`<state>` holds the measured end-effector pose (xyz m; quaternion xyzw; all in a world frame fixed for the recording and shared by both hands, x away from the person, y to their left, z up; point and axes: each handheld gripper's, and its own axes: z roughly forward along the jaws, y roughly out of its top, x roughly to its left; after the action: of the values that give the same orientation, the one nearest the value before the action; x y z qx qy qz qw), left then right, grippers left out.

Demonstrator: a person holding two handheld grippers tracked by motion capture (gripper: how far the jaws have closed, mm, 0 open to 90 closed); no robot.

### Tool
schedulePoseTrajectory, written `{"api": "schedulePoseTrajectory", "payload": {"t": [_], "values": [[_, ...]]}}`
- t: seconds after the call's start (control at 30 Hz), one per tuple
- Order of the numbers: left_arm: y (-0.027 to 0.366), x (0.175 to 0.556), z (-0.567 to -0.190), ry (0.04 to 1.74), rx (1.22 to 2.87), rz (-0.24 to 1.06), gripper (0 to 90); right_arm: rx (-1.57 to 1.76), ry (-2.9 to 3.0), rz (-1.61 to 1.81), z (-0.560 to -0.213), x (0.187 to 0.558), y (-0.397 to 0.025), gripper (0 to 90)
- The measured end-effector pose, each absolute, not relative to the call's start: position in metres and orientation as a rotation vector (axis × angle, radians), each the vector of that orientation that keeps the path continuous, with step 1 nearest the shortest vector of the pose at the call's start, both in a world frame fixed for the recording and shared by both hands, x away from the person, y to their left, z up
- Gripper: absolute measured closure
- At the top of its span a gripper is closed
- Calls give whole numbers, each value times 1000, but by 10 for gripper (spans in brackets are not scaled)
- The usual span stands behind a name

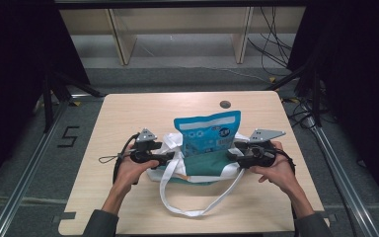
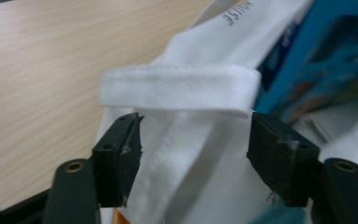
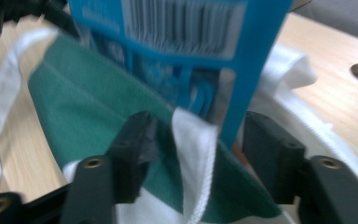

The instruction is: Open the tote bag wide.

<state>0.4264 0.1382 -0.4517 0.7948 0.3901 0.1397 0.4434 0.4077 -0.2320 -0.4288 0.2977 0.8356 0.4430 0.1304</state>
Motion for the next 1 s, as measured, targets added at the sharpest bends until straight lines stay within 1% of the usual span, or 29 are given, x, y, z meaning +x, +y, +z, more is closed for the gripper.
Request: {"api": "schedulePoseTrajectory", "payload": {"t": [0.03,0.07,0.1,0.13,0.17,0.2,0.23,0.27,0.33,0.37,0.4,0.47,0.53,0.6,0.63,0.67,0.7,0.73,0.77,0.83,0.9,0.93,0.97,1.0], "values": [[138,426,-452,967,1971,347,395,825,2427,1261,-430,408,-232,485],[136,431,-450,982,1926,360,441,837,2450,1247,-431,405,-232,521],[136,431,-450,982,1926,360,525,837,2450,1247,-431,405,-232,521],[132,432,-449,966,1917,360,525,825,2465,1229,-431,401,-233,572],[126,434,-448,922,1939,379,591,788,2484,1217,-431,399,-236,631],[118,438,-445,902,2009,453,711,801,2513,1199,-433,391,-240,734],[118,438,-445,902,2009,453,746,801,2513,1199,-433,391,-240,734],[112,449,-442,938,1994,458,762,797,2527,1190,-438,386,-244,794],[112,466,-439,963,2023,457,806,762,2551,1180,-441,381,-245,819],[112,466,-439,963,2023,457,812,729,2552,1181,-441,379,-246,824],[112,485,-442,1016,2027,429,820,729,2559,1169,-440,376,-246,828],[112,502,-449,1071,2055,402,820,701,2592,1151,-441,369,-245,831],[110,515,-462,1140,2027,332,818,715,2633,1129,-448,362,-245,834],[105,521,-474,1174,2028,316,816,730,2671,1104,-462,356,-243,836],[105,521,-474,1174,2028,316,816,730,2671,1104,-462,356,-243,836],[99,523,-483,1182,2046,331,815,711,2718,1054,-479,351,-236,836],[99,523,-483,1182,2046,331,814,708,2738,1026,-483,348,-233,836],[94,525,-490,1194,2062,351,811,695,2737,1016,-489,347,-227,837],[94,525,-490,1194,2062,351,808,667,2759,970,-490,346,-224,837],[95,526,-492,1217,2044,335,799,693,2744,990,-492,346,-223,836],[100,522,-486,1222,2008,323,756,732,2742,1004,-492,345,-225,832],[103,519,-481,1219,1991,317,715,726,2727,1026,-493,345,-225,814],[103,519,-481,1219,1991,317,656,726,2727,1026,-493,345,-225,814],[108,510,-469,1194,1966,315,599,760,2744,1055,-486,346,-227,699]]}}
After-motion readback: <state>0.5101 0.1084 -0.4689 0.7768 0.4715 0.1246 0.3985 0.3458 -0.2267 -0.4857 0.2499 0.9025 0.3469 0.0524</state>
